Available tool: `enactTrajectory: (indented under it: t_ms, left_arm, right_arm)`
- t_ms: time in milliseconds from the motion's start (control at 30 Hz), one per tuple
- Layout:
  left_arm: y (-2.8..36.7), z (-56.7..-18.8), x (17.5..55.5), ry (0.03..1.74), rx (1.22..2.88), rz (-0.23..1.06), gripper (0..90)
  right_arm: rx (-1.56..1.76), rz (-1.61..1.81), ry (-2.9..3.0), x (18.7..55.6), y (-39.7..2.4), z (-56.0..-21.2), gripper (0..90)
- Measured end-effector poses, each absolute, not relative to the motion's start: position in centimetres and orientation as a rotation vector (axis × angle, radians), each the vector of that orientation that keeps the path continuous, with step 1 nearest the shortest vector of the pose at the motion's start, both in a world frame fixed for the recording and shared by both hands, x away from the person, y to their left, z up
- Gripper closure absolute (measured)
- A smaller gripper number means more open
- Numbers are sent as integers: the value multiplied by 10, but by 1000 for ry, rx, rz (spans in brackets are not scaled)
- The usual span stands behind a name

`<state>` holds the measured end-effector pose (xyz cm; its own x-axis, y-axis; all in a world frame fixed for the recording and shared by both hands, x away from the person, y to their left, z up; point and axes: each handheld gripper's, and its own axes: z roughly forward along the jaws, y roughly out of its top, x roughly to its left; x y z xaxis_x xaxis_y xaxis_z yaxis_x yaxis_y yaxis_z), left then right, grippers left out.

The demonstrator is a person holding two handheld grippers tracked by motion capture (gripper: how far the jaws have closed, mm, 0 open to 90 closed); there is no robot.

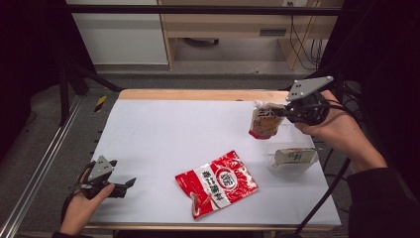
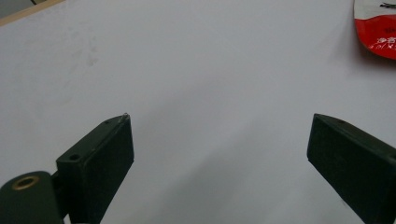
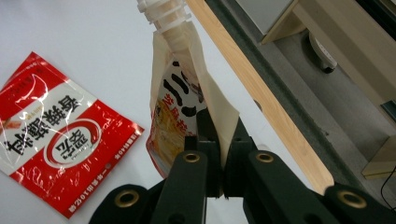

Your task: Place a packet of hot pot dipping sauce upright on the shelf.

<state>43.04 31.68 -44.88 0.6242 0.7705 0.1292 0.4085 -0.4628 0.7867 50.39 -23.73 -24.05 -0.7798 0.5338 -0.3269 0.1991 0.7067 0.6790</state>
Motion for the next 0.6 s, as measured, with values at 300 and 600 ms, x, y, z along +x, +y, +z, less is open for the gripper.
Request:
enactTrajectory:
  t_ms: [300, 600]
  left_arm:
    - [320, -450, 432, 941, 2096, 625, 71]
    - [322, -450, 432, 951, 2089, 622, 71]
  right_arm:
    - [615, 867, 2408, 512, -266, -255, 888]
    - [668, 847, 2442, 518, -285, -278, 888]
